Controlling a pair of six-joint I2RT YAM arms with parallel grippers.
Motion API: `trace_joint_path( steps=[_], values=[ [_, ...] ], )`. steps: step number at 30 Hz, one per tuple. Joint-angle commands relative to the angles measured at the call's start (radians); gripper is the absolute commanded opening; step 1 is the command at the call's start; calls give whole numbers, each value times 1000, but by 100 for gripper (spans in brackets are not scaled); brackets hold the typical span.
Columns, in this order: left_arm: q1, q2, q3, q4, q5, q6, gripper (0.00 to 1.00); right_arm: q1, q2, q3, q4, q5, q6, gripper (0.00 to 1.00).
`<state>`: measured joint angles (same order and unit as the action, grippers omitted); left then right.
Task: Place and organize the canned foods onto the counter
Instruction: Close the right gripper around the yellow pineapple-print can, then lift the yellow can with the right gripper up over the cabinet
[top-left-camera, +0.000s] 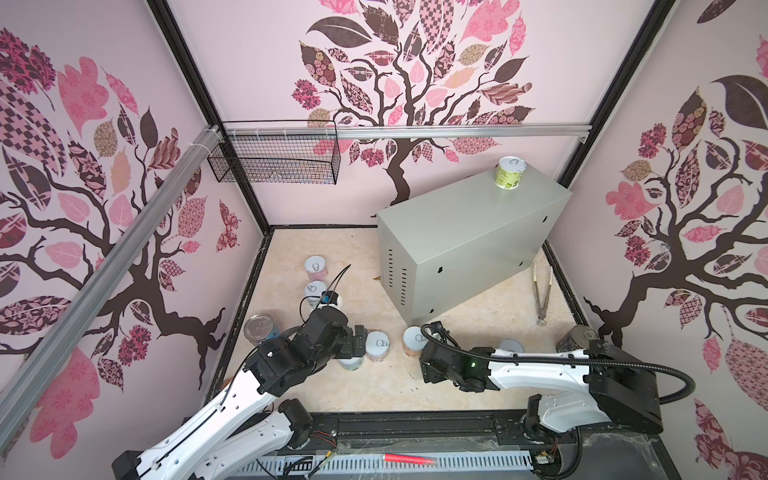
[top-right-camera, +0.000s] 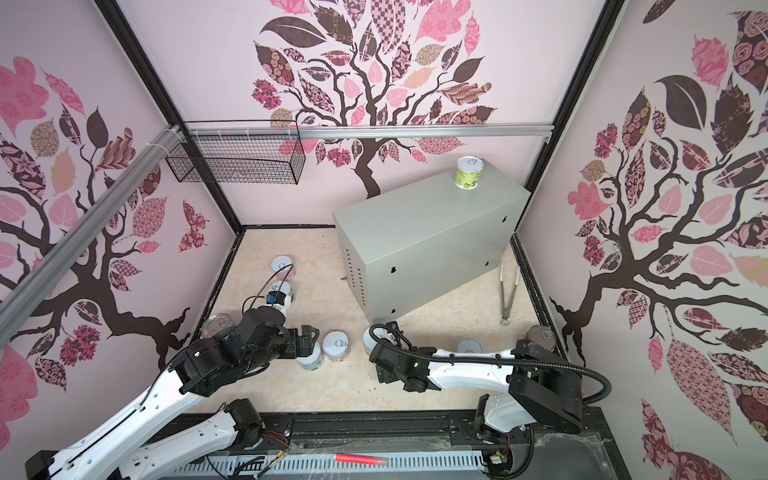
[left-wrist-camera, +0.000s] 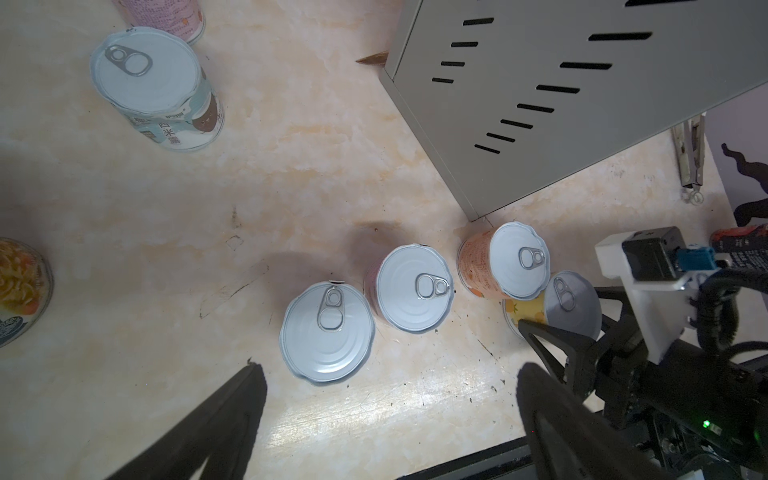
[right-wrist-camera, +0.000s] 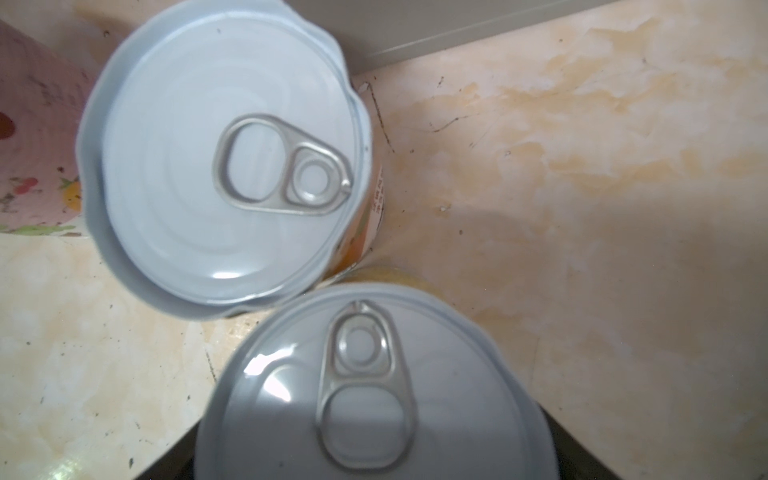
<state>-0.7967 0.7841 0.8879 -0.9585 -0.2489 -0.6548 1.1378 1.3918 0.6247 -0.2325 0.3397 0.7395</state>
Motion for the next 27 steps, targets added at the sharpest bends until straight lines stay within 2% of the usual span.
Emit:
trace_joint_path(
  steps=[1,5,9,13,27],
  values=[
    [1,-4,-26,3,-12,0,98,7,-10,-7,41,47,-7,82],
    [0,-8,-24,-1,-16,-3,98,7,-11,-5,42,56,-11,81],
    [-1,-10,-25,1,-20,-3,98,7,-19,-4,36,63,-18,74],
    [0,-1,-21,-3,-20,0,98,7,-49,1,6,79,-20,72],
    [0,13,39,-34,-2,24,98,7,-315,76,-258,139,-15,65]
  ],
)
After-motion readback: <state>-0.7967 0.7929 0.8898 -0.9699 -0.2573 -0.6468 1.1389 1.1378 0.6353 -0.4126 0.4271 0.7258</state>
